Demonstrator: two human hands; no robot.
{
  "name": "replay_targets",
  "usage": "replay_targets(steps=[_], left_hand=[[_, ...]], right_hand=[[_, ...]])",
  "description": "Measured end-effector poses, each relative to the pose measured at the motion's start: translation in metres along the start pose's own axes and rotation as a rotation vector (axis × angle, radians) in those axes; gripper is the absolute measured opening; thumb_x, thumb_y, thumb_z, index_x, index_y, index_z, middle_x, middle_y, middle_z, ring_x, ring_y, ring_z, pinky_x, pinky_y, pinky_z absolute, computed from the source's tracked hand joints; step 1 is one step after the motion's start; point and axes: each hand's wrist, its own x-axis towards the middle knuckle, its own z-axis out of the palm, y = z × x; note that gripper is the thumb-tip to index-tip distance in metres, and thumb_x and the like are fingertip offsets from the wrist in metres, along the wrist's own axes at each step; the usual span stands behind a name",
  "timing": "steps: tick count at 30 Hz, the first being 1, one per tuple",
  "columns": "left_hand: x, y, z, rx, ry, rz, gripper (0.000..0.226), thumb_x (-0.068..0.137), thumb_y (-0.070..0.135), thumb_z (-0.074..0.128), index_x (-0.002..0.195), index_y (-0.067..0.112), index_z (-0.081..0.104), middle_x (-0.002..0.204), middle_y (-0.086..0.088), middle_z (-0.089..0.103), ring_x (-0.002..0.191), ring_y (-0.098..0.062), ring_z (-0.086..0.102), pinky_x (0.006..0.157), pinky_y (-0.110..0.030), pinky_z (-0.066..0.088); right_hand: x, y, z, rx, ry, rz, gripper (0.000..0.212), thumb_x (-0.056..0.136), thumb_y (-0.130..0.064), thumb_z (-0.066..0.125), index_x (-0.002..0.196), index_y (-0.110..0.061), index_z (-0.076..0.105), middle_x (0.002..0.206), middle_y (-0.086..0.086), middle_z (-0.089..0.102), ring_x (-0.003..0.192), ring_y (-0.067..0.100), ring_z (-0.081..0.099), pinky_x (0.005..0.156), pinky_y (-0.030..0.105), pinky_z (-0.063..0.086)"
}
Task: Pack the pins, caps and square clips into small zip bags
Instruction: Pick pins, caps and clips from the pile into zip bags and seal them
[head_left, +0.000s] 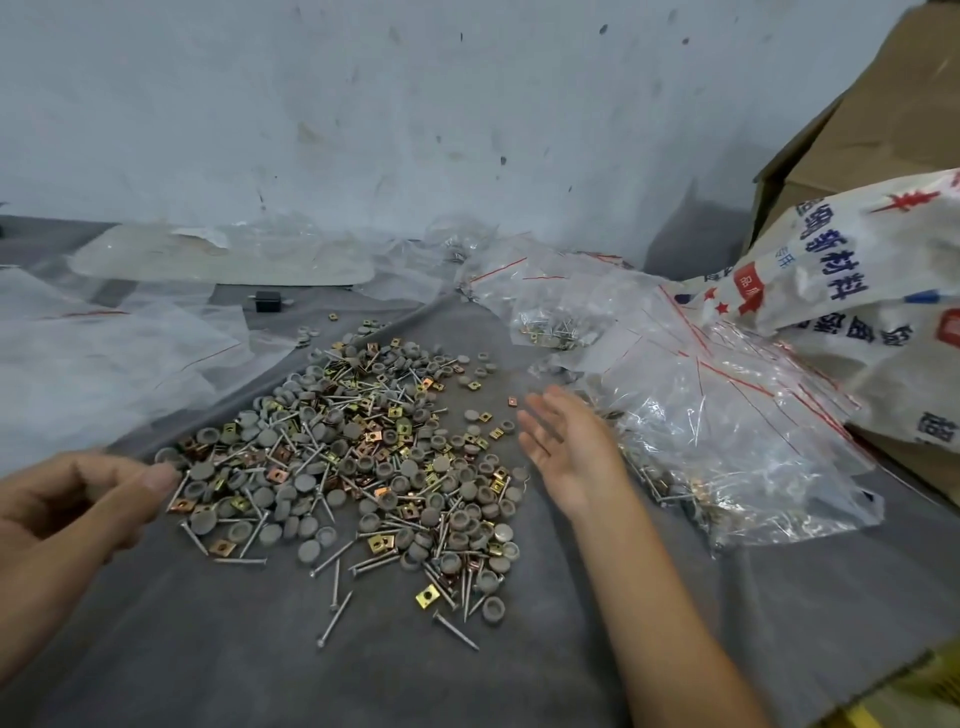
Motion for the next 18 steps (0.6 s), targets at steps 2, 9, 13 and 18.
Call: replay_targets(steps=[2, 9, 13, 18], left_hand=[[0.002, 0.004, -0.001, 0.052, -0.030, 0.000, 0.027, 0.083, 0.050, 0.070, 0.079, 0.024, 0.069, 0.060, -0.002, 0.058, 0.053, -0.008, 0.054, 0.047, -0.028, 0.044], [0.016, -0.006, -0.013, 0.452, -0.005, 0.018, 0.012, 0.088, 0.031, 0.077, 0.083, 0.038, 0.069, 0.079, 0.019, 0.072, 0.077, -0.002, 0.066, 0.070, -0.027, 0.048], [0.027, -0.019, -0.024, 0.722, 0.058, -0.022, 0.029, 0.092, 0.026, 0.070, 0.120, 0.019, 0.069, 0.126, -0.006, 0.069, 0.122, -0.031, 0.059, 0.102, -0.043, 0.045], [0.034, -0.036, -0.032, 0.871, 0.040, -0.220, 0.031, 0.099, 0.049, 0.054, 0.127, 0.039, 0.065, 0.164, -0.003, 0.028, 0.152, -0.027, 0.019, 0.117, -0.052, 0.024]], right_hand=[[-0.008, 0.000, 0.002, -0.144, -0.019, -0.030, 0.018, 0.100, -0.011, 0.058, 0.115, -0.015, 0.066, 0.096, 0.003, 0.073, 0.080, 0.016, 0.066, 0.069, 0.029, 0.052], [-0.041, 0.021, 0.024, -0.614, -0.249, -0.299, 0.018, 0.099, -0.014, 0.059, 0.097, -0.024, 0.074, 0.080, -0.006, 0.075, 0.066, 0.003, 0.063, 0.064, 0.026, 0.050], [-0.059, 0.036, 0.033, -0.740, -0.450, -0.403, 0.022, 0.098, -0.021, 0.062, 0.096, -0.040, 0.074, 0.087, -0.007, 0.076, 0.074, 0.006, 0.068, 0.068, 0.028, 0.052], [-0.072, 0.048, 0.040, -0.866, -0.580, -0.426, 0.025, 0.095, -0.025, 0.061, 0.098, -0.047, 0.072, 0.088, -0.007, 0.075, 0.077, 0.014, 0.069, 0.072, 0.044, 0.058]])
